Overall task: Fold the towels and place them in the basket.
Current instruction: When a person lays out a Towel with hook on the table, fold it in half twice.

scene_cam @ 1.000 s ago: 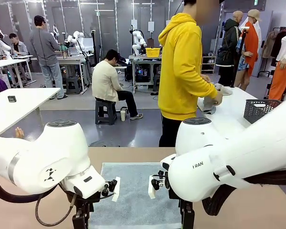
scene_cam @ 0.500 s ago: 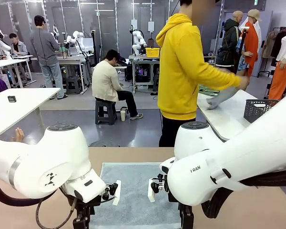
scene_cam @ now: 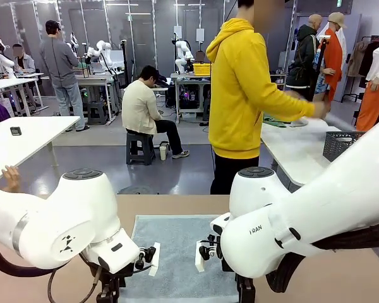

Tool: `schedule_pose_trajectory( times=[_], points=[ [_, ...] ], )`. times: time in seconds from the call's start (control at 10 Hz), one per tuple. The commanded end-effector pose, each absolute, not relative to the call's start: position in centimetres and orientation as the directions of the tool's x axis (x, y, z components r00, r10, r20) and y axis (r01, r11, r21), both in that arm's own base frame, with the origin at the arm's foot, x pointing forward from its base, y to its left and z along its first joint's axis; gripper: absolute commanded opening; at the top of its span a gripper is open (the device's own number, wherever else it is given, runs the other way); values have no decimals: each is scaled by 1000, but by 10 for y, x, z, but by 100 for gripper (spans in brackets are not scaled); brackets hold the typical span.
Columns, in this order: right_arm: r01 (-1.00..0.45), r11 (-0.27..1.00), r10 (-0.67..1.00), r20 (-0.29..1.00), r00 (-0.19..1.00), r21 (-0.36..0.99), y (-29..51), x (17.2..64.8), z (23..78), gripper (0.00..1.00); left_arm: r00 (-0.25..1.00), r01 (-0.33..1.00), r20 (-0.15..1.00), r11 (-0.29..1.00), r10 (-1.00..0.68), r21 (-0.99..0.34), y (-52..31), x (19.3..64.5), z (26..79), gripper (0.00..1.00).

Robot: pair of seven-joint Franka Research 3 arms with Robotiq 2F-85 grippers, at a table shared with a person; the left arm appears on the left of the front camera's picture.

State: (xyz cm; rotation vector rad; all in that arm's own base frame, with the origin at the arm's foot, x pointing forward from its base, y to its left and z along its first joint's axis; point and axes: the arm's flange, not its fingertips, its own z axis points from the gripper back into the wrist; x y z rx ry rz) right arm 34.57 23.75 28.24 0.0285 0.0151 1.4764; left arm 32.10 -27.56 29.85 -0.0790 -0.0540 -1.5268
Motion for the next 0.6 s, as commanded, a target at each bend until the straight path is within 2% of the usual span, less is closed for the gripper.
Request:
schedule_pose_trajectory(
  times=[0.0,0.1,0.2,0.3,0.4,0.5],
  points=[
    [-995,100,995,6,100,-1,221,320,269,100,10,1000,103,12,-995,16,-271,318,289,100],
    [-995,97,995,14,97,1,220,320,269,79,8,1000,103,10,-995,18,-271,318,289,75],
    [-996,93,996,15,93,1,219,319,269,46,7,1000,88,8,-996,17,-271,316,290,41],
    [-996,92,996,15,92,-1,220,318,269,19,-3,1000,83,-1,-997,18,-270,315,289,16],
    [-996,90,996,15,90,-1,221,317,270,0,-3,1000,83,-2,-997,17,-269,314,289,0],
    [-996,91,996,14,91,0,221,317,270,0,-4,1000,85,-2,-996,22,-268,313,290,0]
  ],
)
